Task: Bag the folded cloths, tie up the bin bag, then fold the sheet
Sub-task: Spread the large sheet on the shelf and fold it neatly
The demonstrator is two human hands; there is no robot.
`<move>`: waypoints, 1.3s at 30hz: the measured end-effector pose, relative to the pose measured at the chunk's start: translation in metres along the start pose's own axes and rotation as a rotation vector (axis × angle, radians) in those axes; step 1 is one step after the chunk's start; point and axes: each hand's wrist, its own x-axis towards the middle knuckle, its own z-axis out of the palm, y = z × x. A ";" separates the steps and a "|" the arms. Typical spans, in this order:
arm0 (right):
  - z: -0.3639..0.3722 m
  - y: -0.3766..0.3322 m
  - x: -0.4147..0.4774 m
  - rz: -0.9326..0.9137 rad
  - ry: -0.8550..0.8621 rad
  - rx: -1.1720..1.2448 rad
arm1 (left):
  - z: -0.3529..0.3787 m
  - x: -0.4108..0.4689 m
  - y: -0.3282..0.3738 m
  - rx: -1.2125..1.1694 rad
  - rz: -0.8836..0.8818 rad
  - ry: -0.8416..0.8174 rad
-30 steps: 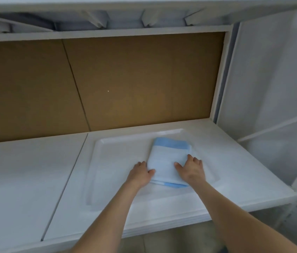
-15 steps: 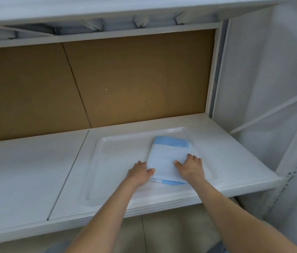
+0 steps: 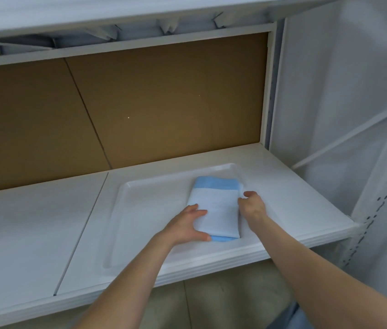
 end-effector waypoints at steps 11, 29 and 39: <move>0.022 -0.007 0.011 -0.044 0.026 0.116 | 0.005 0.012 -0.009 -0.091 -0.008 0.153; 0.026 -0.018 0.018 0.045 -0.053 0.310 | 0.002 0.034 -0.013 -0.592 -0.129 0.509; 0.011 -0.034 0.013 -0.046 -0.083 0.264 | -0.061 0.025 -0.013 -1.434 -0.186 0.680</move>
